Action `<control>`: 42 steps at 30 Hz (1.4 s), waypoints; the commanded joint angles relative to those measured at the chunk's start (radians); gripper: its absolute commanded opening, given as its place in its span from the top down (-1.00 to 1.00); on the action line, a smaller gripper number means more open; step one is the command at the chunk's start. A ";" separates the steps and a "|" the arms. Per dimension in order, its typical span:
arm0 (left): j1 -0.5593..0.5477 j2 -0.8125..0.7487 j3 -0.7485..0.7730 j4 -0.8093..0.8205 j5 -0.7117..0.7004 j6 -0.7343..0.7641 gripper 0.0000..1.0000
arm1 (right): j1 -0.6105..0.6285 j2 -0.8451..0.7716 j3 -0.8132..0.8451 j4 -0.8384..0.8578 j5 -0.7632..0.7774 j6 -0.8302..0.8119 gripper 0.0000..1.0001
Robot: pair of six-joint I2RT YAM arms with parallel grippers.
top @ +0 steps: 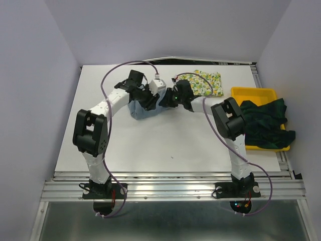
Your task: Fold and stack the skirts
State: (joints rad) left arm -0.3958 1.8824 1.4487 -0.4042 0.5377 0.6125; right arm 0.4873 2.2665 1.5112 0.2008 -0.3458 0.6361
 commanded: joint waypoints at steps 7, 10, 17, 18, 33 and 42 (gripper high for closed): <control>0.150 -0.082 0.029 -0.016 0.025 -0.167 -0.03 | -0.007 -0.125 0.155 -0.271 0.209 -0.564 0.99; 0.170 -0.043 0.023 0.054 -0.008 -0.308 -0.02 | -0.016 -0.145 0.170 -0.278 0.248 -0.622 0.99; 0.279 0.069 -0.033 0.258 0.132 -0.776 -0.11 | -0.016 -0.173 0.169 -0.291 0.220 -0.650 0.99; 0.281 0.073 -0.046 0.284 0.152 -0.808 -0.15 | -0.016 -0.174 0.155 -0.290 0.214 -0.645 0.99; 0.224 0.109 -0.309 0.587 0.212 -1.131 -0.02 | -0.016 -0.159 0.167 -0.290 0.218 -0.645 0.99; 0.199 0.187 -0.142 0.559 0.153 -1.084 1.00 | -0.016 -0.168 0.198 -0.279 0.255 -0.687 0.99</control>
State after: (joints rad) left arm -0.1757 2.0518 1.1862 0.1558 0.7273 -0.5129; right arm 0.4721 2.1654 1.6321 -0.1272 -0.1238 -0.0097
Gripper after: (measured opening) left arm 0.100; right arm 0.270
